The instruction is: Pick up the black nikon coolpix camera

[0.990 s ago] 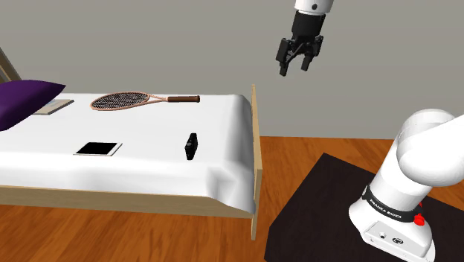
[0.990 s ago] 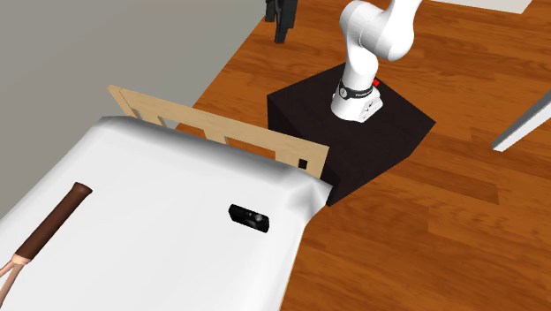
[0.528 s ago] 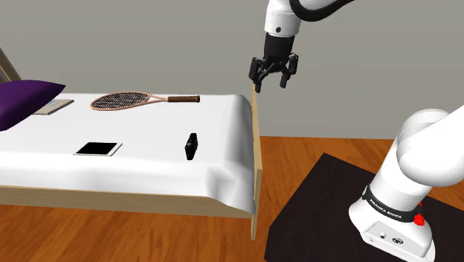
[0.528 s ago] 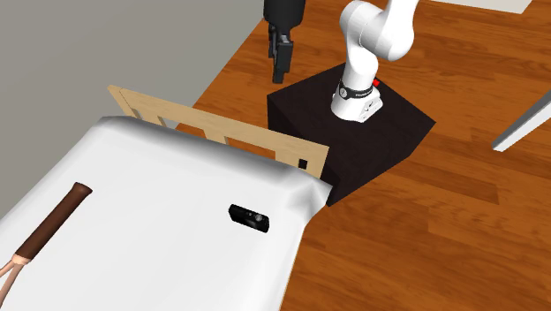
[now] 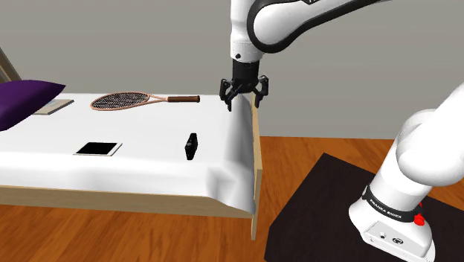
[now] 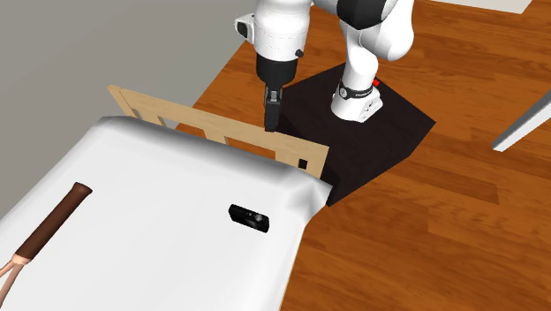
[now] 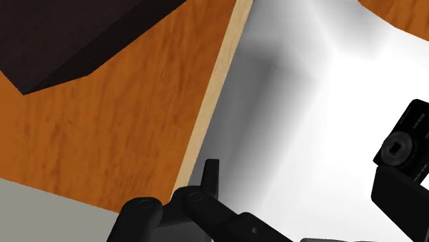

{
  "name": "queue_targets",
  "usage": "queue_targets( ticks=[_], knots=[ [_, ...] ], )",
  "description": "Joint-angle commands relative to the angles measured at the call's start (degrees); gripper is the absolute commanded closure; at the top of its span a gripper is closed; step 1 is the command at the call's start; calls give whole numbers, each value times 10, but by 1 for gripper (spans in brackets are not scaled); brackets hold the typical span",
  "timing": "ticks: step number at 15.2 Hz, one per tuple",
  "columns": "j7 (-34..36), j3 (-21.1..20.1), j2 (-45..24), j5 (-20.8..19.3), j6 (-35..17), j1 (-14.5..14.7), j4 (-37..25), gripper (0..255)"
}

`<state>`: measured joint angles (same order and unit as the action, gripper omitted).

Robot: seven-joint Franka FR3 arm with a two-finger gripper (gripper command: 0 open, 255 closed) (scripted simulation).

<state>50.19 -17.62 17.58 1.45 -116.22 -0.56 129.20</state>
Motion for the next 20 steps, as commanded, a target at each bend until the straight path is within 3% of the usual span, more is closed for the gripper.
queue_targets(
  ticks=[1, 9, 16, 20],
  knots=[
    [48, -20, -45, -7, -14, -1, -25, 0],
    [219, -59, -235, -70, -44, 10, -154, 0],
    [340, -46, -409, -125, -32, 57, -315, 0],
    [344, -42, -422, -131, -57, 59, -302, 0]
  ],
)
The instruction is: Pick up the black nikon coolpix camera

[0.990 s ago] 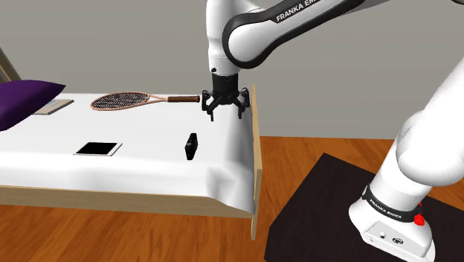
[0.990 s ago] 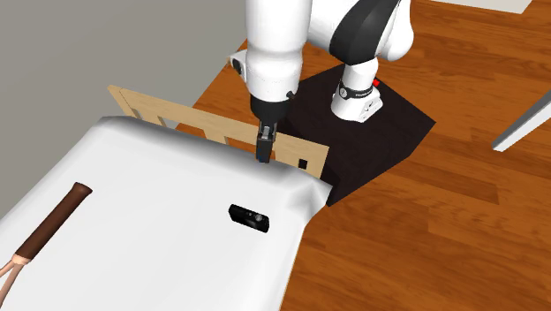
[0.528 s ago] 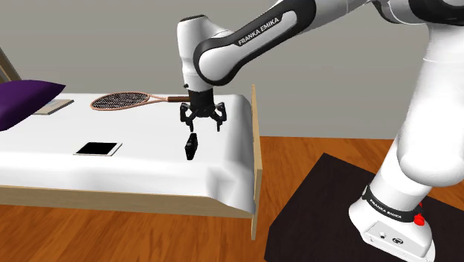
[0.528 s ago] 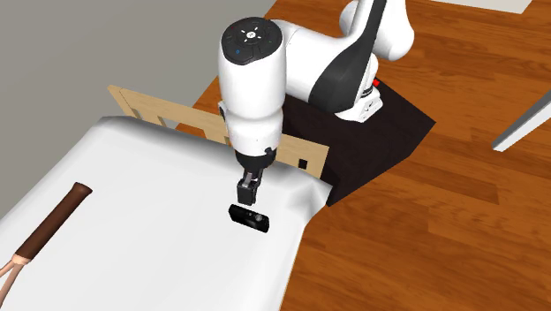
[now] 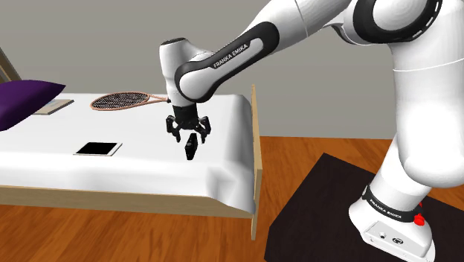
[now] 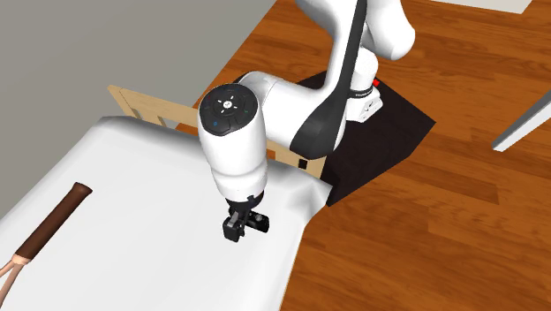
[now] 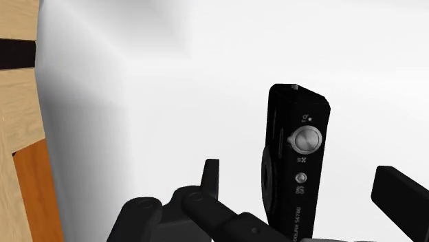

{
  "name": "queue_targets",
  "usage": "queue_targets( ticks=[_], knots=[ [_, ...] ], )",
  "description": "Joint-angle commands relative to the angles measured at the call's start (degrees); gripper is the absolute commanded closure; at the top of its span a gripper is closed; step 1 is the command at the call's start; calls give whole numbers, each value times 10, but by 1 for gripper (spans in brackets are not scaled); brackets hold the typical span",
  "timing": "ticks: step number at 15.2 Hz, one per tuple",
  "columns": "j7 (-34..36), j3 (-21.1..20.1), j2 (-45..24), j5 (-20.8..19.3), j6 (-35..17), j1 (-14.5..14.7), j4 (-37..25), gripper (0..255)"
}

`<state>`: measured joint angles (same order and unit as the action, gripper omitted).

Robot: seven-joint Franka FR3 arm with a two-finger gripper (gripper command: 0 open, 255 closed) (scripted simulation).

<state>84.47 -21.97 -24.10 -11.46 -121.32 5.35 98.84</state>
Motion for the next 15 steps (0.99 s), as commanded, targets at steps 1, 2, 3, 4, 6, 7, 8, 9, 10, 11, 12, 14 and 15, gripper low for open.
queue_targets(
  ticks=[1, 2, 3, 4, 6, 7, 8, 9, 10, 11, 12, 14, 15],
  knots=[
    [3, 2, -8, -4, -12, 1, 4, 0],
    [4, 3, -12, -6, -19, 1, 7, 0],
    [5, 4, -16, -8, -25, 2, 10, 0],
    [6, 5, -18, -9, -28, 2, 11, 0],
    [6, 5, -18, -9, -28, 2, 11, 0],
    [5, 5, -19, -9, -28, 2, 11, 255],
    [5, 5, -19, -9, -28, 2, 10, 255],
    [5, 5, -19, -9, -28, 2, 10, 255],
    [5, 5, -19, -9, -28, 2, 10, 255],
    [5, 5, -19, -9, -28, 2, 10, 255],
    [5, 5, -19, -9, -28, 2, 10, 255],
    [5, 5, -19, -9, -28, 2, 10, 255],
    [5, 5, -19, -9, -28, 2, 10, 255]
  ],
)
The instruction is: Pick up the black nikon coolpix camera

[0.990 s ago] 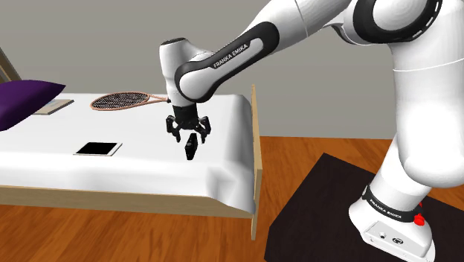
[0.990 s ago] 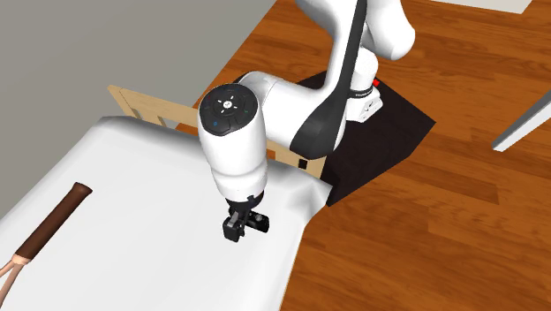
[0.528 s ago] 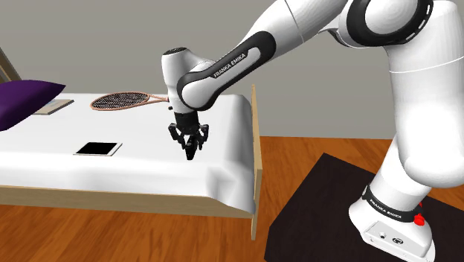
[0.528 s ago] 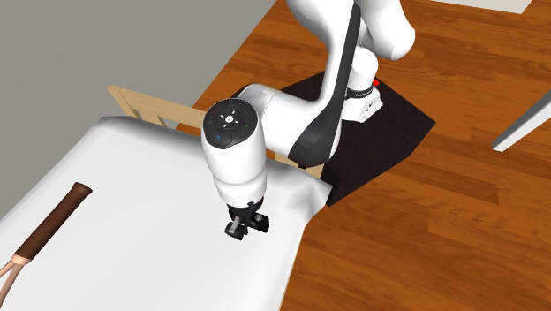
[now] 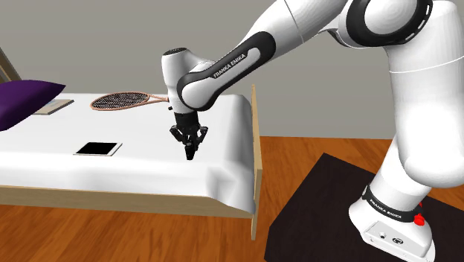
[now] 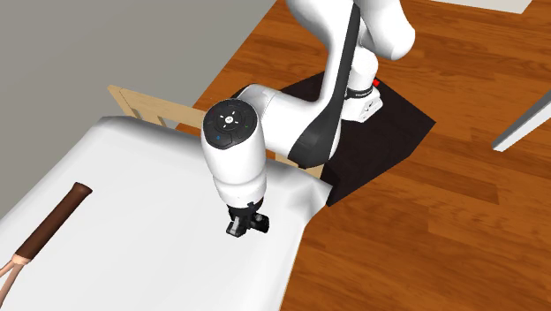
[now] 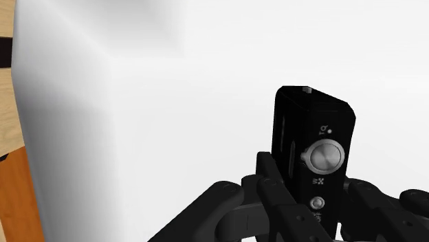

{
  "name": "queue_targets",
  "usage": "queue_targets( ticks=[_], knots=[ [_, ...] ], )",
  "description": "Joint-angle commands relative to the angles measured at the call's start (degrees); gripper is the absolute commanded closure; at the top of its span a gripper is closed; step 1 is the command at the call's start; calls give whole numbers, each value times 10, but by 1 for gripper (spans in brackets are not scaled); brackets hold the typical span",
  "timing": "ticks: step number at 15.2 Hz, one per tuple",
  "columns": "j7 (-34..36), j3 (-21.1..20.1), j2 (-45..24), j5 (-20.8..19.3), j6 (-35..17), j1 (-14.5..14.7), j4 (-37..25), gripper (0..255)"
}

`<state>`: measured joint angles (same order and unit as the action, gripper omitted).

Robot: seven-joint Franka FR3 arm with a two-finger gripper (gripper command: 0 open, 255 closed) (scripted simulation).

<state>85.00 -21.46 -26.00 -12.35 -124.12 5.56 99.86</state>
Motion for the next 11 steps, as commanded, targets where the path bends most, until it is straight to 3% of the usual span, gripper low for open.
queue_targets(
  ticks=[1, 11],
  knots=[
    [0, 0, 1, 0, 0, 0, 1, 255],
    [-11, -9, 34, 17, 63, -4, -31, 255]
  ],
)
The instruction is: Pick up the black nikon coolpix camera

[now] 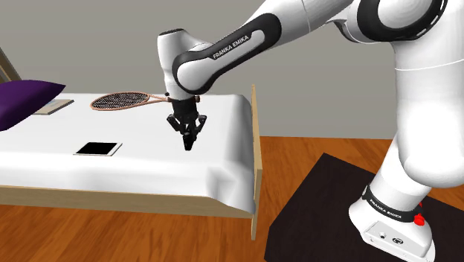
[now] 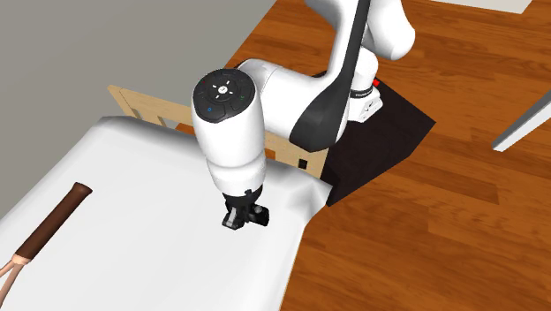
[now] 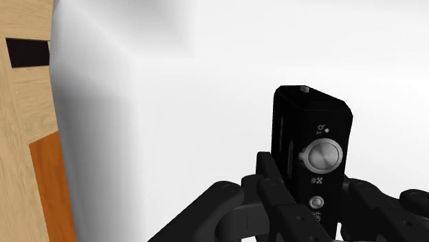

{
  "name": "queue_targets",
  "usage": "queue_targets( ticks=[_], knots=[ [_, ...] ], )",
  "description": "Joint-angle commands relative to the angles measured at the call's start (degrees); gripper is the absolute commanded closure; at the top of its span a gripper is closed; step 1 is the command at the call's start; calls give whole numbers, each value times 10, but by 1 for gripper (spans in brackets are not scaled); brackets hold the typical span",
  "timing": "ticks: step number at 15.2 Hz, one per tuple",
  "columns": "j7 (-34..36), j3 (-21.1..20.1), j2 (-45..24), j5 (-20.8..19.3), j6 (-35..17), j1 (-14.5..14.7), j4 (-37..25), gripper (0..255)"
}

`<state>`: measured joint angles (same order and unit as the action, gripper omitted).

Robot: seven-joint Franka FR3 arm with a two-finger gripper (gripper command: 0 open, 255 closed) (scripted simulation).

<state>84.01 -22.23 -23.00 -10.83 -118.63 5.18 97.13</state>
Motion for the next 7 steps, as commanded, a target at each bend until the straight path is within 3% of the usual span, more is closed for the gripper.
queue_targets(
  ticks=[1, 7],
  knots=[
    [-2, -2, 7, 4, 14, -1, -7, 255],
    [-6, -4, 17, 9, 42, -2, -25, 255]
  ],
)
